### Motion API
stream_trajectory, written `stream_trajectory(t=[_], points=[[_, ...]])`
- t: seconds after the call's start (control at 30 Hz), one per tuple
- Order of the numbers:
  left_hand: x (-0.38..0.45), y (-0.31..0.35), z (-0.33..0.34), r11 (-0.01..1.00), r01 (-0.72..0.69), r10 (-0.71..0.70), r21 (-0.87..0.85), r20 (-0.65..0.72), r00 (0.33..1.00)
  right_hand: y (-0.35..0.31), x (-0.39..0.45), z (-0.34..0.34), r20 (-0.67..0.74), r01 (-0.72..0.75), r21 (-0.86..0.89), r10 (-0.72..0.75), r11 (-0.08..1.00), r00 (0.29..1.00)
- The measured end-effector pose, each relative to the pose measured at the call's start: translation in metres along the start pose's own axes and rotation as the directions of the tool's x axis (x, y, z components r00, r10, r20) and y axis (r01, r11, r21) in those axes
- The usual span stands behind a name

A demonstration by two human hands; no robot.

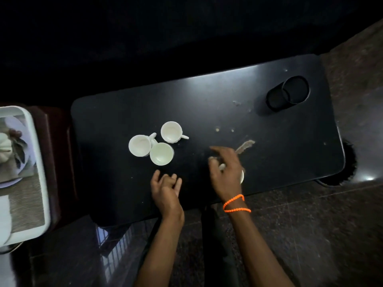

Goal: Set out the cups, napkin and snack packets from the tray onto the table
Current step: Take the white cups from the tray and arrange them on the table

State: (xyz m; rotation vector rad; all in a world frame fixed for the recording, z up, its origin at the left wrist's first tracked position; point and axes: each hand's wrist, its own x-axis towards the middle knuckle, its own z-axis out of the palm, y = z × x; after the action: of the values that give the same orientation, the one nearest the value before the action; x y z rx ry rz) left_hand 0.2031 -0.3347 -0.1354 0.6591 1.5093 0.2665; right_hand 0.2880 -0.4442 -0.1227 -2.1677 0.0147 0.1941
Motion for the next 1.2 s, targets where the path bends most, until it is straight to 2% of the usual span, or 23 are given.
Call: stream_trajectory(t=[0.07,0.13,0.23,0.43,0.63,0.9,1.03,1.13,1.2], points=[[0.007,0.017,0.002,0.998,-0.050,0.048,-0.040,-0.037,0.998,-0.023,0.002,0.034,0.198,0.035,0.029,-0.040,0.999,0.979],[0.013,0.031,0.006,0.997,-0.061,0.059,-0.050,-0.041,0.997,-0.039,0.001,0.062,0.365,0.054,0.012,-0.055,0.998,0.929],[0.019,0.044,0.012,0.999,-0.029,0.029,-0.023,-0.004,1.000,-0.054,0.003,0.089,0.469,0.052,-0.032,-0.031,0.998,0.882],[0.030,0.054,0.014,0.999,0.032,-0.031,-0.018,0.062,0.998,-0.052,0.000,0.098,0.421,0.007,-0.074,0.024,0.997,0.907],[0.027,0.047,0.004,0.999,-0.003,0.004,-0.043,0.024,1.000,-0.043,-0.016,0.092,0.334,-0.032,0.008,0.028,0.999,0.942],[0.030,0.039,-0.001,1.000,0.001,0.000,-0.027,0.015,1.000,-0.037,-0.047,0.095,0.285,0.000,-0.054,0.016,0.999,0.958],[0.029,0.041,-0.004,1.000,-0.025,0.025,-0.001,-0.046,0.999,-0.041,-0.049,0.096,0.248,-0.105,-0.035,0.110,0.994,0.963],[0.029,0.045,-0.006,0.998,-0.051,0.054,0.044,-0.058,0.997,-0.041,-0.039,0.096,0.296,-0.190,-0.077,0.204,0.979,0.933],[0.029,0.047,-0.008,0.987,-0.085,0.097,0.138,-0.083,0.992,-0.040,-0.032,0.094,0.335,-0.137,-0.141,0.178,0.980,0.925]])
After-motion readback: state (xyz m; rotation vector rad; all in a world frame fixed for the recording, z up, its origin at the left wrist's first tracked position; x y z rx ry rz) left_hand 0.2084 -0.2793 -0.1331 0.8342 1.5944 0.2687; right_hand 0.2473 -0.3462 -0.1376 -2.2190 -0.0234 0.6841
